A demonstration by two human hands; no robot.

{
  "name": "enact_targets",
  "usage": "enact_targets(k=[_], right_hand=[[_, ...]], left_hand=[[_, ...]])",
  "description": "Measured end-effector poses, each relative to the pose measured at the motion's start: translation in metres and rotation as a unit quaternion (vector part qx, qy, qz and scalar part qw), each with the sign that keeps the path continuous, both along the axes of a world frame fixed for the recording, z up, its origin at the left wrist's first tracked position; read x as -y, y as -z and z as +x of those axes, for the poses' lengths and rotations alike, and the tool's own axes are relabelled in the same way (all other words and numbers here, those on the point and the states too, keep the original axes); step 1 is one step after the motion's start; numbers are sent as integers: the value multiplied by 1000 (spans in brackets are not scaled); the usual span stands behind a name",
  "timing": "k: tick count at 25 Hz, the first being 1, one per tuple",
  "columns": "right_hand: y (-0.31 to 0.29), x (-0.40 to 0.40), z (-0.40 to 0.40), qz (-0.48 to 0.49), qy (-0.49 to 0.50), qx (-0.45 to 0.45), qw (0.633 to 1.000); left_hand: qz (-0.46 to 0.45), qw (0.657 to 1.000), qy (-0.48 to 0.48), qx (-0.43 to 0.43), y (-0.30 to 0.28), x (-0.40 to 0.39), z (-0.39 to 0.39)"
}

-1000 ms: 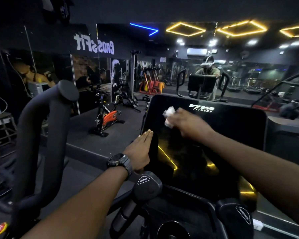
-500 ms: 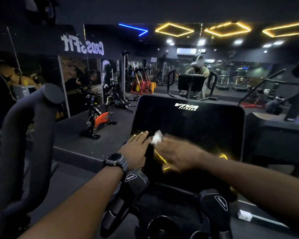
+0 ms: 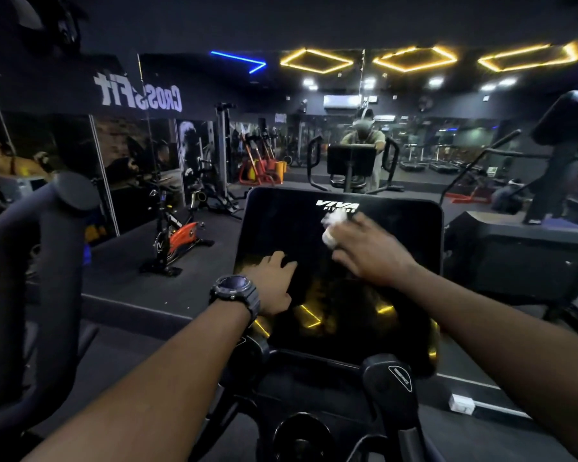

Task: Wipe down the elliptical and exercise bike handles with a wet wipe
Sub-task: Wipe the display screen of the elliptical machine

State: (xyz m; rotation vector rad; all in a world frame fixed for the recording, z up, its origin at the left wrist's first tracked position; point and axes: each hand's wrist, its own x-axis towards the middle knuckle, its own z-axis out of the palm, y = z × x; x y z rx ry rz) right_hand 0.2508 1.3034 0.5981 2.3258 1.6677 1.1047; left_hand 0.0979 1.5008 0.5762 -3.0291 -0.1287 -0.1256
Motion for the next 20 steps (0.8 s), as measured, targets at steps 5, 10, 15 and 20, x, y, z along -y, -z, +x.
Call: enact_targets(k=[5,10,15,20], right_hand=[[61,16,-39,-277,-133,54,950],[17,37,-18,61,57,4,996],[48,53,-12,-241,-96,84,962],[49,37,-34,19,74,-69,995]], left_hand=[[29,999,32,17,2,16,6],[29,999,33,31,3,18,9],[33,990,57,123,0,26,17],[-4,991,37,132,0,22,30]])
